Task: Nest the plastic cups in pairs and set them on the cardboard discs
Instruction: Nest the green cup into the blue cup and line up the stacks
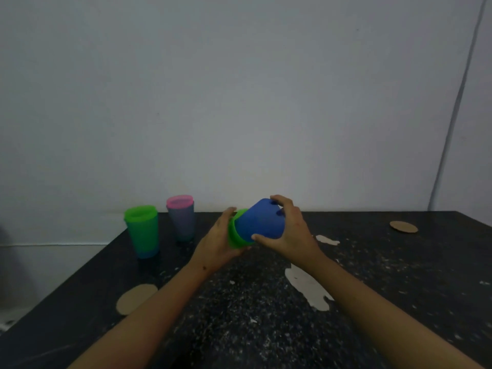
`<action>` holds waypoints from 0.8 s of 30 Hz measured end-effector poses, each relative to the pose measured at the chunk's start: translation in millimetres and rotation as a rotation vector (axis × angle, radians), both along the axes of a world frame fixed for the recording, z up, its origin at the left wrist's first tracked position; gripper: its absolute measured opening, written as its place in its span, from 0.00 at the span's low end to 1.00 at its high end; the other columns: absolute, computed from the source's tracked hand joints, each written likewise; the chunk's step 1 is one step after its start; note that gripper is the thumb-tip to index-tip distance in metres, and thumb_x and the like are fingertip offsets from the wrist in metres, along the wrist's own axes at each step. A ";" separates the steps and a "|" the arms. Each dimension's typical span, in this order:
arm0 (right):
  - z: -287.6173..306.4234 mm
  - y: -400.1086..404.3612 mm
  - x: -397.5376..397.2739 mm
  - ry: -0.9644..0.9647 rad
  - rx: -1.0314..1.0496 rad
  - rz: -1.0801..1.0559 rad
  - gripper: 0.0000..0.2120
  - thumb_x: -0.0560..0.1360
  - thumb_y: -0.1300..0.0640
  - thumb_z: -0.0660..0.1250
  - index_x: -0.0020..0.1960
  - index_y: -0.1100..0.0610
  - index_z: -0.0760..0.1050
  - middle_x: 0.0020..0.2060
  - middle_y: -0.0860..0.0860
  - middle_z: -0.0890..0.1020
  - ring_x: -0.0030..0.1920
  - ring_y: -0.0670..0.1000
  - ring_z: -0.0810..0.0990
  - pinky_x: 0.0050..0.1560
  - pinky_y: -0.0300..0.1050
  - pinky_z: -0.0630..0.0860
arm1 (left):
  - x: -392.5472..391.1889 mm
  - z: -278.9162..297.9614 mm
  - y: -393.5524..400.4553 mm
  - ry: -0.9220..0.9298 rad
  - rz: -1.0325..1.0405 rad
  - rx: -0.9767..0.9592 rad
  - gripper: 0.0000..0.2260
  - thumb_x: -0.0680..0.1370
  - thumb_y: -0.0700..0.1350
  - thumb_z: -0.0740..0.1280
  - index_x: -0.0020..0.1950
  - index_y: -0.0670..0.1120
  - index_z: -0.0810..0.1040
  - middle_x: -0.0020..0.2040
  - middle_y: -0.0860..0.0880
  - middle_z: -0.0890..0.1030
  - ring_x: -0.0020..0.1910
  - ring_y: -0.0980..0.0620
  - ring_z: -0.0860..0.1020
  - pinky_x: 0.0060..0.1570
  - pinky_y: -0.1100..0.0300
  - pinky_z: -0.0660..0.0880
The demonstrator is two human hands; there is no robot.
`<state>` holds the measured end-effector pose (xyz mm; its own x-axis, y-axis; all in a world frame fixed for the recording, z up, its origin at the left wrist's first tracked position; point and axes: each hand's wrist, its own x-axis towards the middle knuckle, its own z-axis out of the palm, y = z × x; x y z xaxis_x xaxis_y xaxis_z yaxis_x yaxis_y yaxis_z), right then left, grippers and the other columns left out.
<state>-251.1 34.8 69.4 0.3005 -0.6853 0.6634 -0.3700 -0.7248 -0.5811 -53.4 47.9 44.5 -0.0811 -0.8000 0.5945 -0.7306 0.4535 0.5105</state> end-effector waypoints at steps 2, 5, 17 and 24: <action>5.1 0.7 4.5 0.007 0.005 0.017 0.41 0.62 0.41 0.75 0.69 0.46 0.59 0.62 0.43 0.67 0.61 0.44 0.67 0.59 0.40 0.73 | 0.9 3.3 5.2 -0.026 -0.020 0.005 0.48 0.68 0.52 0.75 0.74 0.59 0.41 0.66 0.49 0.73 0.60 0.50 0.77 0.56 0.50 0.76; 11.3 1.6 10.1 -0.001 0.010 0.028 0.42 0.60 0.37 0.74 0.68 0.48 0.61 0.62 0.45 0.69 0.61 0.44 0.68 0.59 0.41 0.73 | 2.2 6.7 11.7 -0.123 -0.053 -0.094 0.50 0.70 0.54 0.72 0.71 0.66 0.32 0.69 0.49 0.70 0.59 0.49 0.78 0.53 0.47 0.78; 16.3 10.2 23.4 -0.445 0.541 0.292 0.18 0.77 0.40 0.52 0.60 0.46 0.71 0.61 0.49 0.75 0.63 0.50 0.74 0.62 0.45 0.72 | -8.2 13.9 16.6 0.036 -0.156 -0.189 0.42 0.69 0.52 0.74 0.71 0.69 0.49 0.64 0.52 0.73 0.56 0.54 0.78 0.53 0.64 0.78; 9.0 9.1 42.5 -0.502 0.696 0.273 0.22 0.79 0.42 0.51 0.62 0.53 0.73 0.60 0.57 0.78 0.60 0.56 0.77 0.62 0.56 0.74 | -6.6 6.7 19.6 0.090 -0.131 -0.173 0.39 0.69 0.51 0.74 0.70 0.63 0.52 0.62 0.46 0.77 0.54 0.51 0.81 0.50 0.55 0.81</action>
